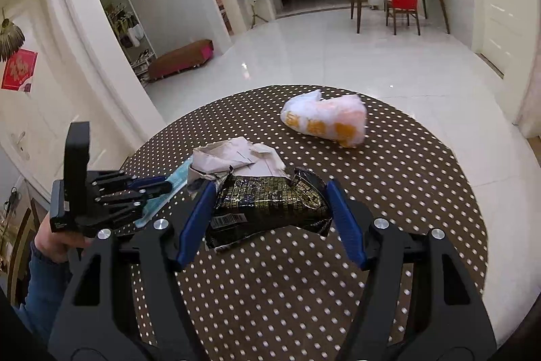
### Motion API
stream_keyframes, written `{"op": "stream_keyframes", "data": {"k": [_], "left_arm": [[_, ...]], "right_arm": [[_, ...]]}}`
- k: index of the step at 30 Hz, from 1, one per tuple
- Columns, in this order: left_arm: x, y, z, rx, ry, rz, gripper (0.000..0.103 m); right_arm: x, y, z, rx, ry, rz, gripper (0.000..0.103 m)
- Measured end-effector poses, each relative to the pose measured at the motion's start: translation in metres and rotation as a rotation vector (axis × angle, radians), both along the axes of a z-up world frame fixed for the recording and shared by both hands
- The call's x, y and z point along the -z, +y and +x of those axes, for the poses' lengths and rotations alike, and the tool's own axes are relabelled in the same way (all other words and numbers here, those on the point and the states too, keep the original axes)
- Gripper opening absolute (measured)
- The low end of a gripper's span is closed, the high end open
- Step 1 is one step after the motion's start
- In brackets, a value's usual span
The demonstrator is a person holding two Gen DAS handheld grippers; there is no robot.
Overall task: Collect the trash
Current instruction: 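Grasp the black-wrapped package with the right tool while the left tool grasps the teal toothbrush package, then carry both packages over the blue bucket and open both tools to drop them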
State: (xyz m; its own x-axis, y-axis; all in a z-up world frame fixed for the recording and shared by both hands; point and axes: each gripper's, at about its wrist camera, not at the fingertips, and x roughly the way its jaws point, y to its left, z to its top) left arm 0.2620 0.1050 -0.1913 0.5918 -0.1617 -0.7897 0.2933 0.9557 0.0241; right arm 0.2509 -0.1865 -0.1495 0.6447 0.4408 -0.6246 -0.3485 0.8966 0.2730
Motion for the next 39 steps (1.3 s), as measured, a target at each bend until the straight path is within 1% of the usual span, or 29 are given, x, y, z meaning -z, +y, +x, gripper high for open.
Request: {"op": "stream_keyframes", "data": {"k": [5, 8, 9, 10, 11, 12, 14, 15, 16, 17, 20, 23, 25, 29, 32, 35, 39], "left_arm": [[0.000, 0.000, -0.036, -0.039, -0.018, -0.026, 0.010], [0.001, -0.006, -0.054, -0.050, -0.020, -0.003, 0.013], [0.003, -0.008, -0.058, -0.040, -0.011, 0.009, 0.021], [0.005, -0.011, -0.059, -0.028, 0.001, 0.022, 0.028], [0.007, -0.014, -0.061, -0.028, 0.002, 0.035, 0.045], [0.008, -0.015, -0.060, -0.028, 0.002, 0.042, 0.053], [0.008, -0.017, -0.059, -0.023, 0.000, 0.033, 0.053], [0.008, -0.018, -0.058, -0.015, 0.003, 0.025, 0.049], [0.008, -0.019, -0.056, 0.002, 0.007, 0.008, 0.042], [0.011, -0.026, -0.047, 0.009, 0.006, 0.009, 0.027], [0.011, -0.035, -0.046, 0.021, 0.006, 0.047, 0.026], [0.012, -0.034, -0.051, 0.006, 0.008, 0.038, 0.026], [0.010, -0.026, -0.062, -0.009, 0.006, 0.029, 0.026], [-0.001, -0.021, -0.089, -0.023, -0.011, -0.028, 0.026], [-0.015, -0.024, -0.105, -0.035, -0.047, -0.068, 0.026], [-0.032, -0.033, -0.118, -0.031, -0.088, -0.118, 0.026], [-0.052, -0.061, -0.126, -0.004, -0.146, -0.175, 0.026]], "right_arm": [[-0.002, -0.007, -0.014, 0.004, -0.003, 0.007, 0.067], [-0.004, -0.013, -0.024, 0.003, -0.003, 0.015, 0.067], [-0.003, -0.011, -0.027, 0.003, -0.005, 0.015, 0.067], [-0.004, -0.012, -0.030, 0.003, -0.008, 0.018, 0.067], [-0.005, -0.012, -0.032, 0.003, -0.010, 0.020, 0.067], [-0.006, -0.014, -0.035, 0.004, -0.014, 0.021, 0.067], [-0.008, -0.017, -0.038, 0.006, -0.019, 0.023, 0.067], [-0.009, -0.018, -0.039, 0.007, -0.020, 0.025, 0.067], [-0.010, -0.020, -0.040, 0.011, -0.022, 0.026, 0.067], [-0.010, -0.022, -0.042, 0.014, -0.022, 0.027, 0.067], [-0.012, -0.030, -0.045, 0.027, -0.023, 0.030, 0.067], [-0.013, -0.036, -0.046, 0.035, -0.024, 0.036, 0.067], [-0.014, -0.039, -0.047, 0.038, -0.025, 0.038, 0.067], [-0.017, -0.046, -0.049, 0.038, -0.032, 0.044, 0.067], [-0.020, -0.052, -0.051, 0.048, -0.044, 0.048, 0.067], [-0.025, -0.064, -0.056, 0.068, -0.063, 0.053, 0.067], [-0.030, -0.081, -0.063, 0.099, -0.083, 0.062, 0.067]]}}
